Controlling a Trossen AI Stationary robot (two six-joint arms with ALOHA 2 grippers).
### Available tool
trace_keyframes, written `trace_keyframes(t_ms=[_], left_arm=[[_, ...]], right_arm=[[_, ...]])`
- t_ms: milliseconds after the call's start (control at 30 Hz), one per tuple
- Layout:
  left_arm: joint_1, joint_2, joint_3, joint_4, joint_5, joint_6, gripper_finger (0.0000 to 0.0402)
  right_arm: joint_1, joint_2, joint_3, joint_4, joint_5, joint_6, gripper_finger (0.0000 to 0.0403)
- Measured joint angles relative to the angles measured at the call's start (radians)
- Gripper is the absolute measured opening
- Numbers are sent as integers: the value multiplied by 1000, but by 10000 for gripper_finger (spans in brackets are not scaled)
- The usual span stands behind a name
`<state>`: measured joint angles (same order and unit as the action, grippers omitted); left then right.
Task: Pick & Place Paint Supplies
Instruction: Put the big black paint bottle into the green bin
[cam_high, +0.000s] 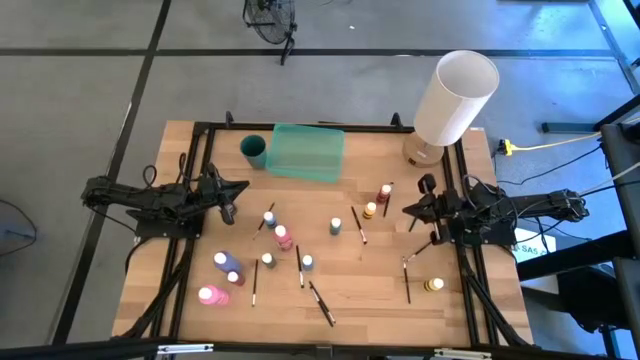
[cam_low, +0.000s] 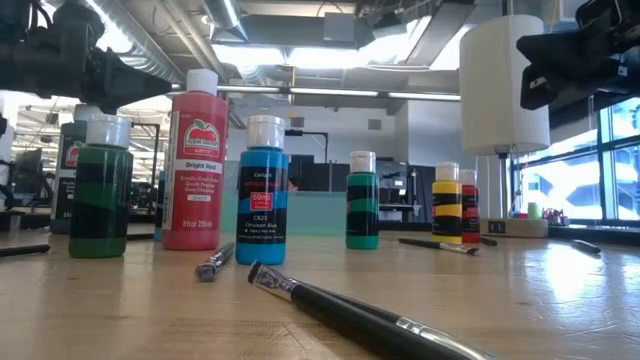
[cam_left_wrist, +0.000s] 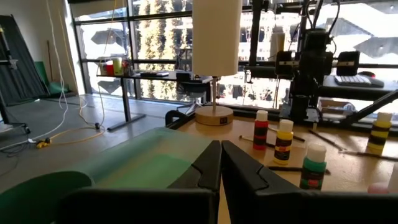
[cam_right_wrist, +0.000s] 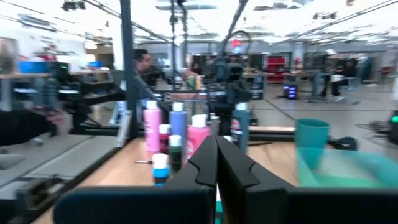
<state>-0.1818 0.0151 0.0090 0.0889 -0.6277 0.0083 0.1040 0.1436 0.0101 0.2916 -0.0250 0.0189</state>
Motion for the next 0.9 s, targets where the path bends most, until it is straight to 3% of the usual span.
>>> trace_keyframes(t_ms=[100,233,533,733,900], left_arm=[[0,0,0,65,0,-67,6],[0,0,0,281,1,-107,6],[0,0,0,804,54,53,6],[0,0,1,842,55,142,6],[0,0,1,771,87,163,6]], right_arm=[[0,0,0,-8,1,0,3],[1,0,0,-42,-36,65,3],[1,0,0,-102,-154,224,3],[1,0,0,-105,-162,217,3],[1,0,0,-105,-161,186,3]])
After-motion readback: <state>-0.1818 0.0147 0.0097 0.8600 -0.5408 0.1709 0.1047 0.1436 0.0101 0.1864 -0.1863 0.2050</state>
